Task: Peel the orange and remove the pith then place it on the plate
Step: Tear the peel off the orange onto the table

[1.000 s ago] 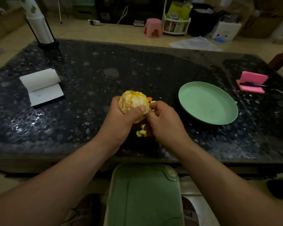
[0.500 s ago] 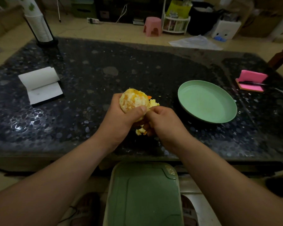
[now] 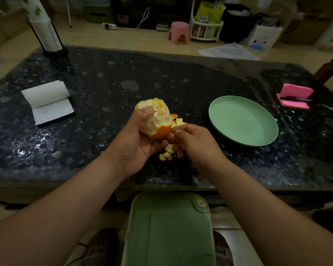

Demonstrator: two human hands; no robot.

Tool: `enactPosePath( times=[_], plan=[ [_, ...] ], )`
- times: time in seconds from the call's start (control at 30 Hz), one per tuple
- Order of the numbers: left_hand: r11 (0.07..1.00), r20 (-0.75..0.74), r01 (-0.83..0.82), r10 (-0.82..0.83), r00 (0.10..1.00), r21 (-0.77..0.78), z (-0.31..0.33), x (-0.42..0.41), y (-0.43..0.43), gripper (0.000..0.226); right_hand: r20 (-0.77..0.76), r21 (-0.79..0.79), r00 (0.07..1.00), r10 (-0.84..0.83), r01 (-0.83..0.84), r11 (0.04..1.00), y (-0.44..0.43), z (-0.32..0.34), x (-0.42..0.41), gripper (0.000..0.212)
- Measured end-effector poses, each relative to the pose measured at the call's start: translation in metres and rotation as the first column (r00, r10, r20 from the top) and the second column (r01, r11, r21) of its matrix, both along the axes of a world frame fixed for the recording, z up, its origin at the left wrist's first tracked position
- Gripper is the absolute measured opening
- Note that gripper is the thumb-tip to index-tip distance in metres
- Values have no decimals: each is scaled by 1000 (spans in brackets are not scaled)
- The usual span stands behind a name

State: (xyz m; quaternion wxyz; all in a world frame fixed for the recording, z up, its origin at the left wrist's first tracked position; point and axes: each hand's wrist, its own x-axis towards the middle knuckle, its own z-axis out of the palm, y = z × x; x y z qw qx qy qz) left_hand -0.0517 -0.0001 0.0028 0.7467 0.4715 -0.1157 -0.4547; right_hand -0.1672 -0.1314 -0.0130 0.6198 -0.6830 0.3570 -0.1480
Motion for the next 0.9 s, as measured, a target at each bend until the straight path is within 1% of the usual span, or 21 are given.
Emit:
enactPosePath(
  times=[0.07,0.1,0.17,0.33,0.47,0.5,0.6,0.63,0.67,0.73,0.8,0.9],
  plan=[
    [1000,34,-5,4,999,28,-1,-2,-1,43,-62,-232,998,8,-23,972,-3,-1,0,22],
    [999,43,-14,12,999,44,-2,-3,-1,41,-79,-316,997,7,-32,948,-3,0,-1,23],
    [997,43,-39,36,998,63,-3,-3,-2,42,-79,-382,997,11,-40,923,-1,3,-2,25],
    [994,-2,-98,98,995,44,-3,3,-3,54,-40,-385,999,7,-21,923,4,9,-5,28],
    [997,57,-75,74,996,17,-9,3,-5,43,-15,-365,998,63,-64,929,10,12,-8,37],
    [997,68,-75,74,995,16,-10,3,-6,47,-17,-368,997,71,-73,927,11,13,-8,36],
    [996,86,-87,84,993,23,-12,1,-9,85,-28,-384,996,85,-89,919,9,15,-8,30],
    [996,108,-87,84,991,25,-12,1,-9,90,-31,-377,994,102,-106,920,8,16,-9,28],
    [996,136,-88,84,987,28,-13,1,-9,89,-36,-374,992,119,-124,919,8,17,-9,27],
    [995,194,-95,85,977,43,-14,0,-8,81,-45,-372,988,146,-152,916,7,17,-10,26],
    [993,265,-102,83,961,60,-14,-3,-8,76,-40,-353,985,166,-169,920,8,18,-9,22],
    [988,328,-140,110,938,71,-13,-9,-8,69,-47,-365,985,163,-169,915,8,19,-8,16]
  ],
)
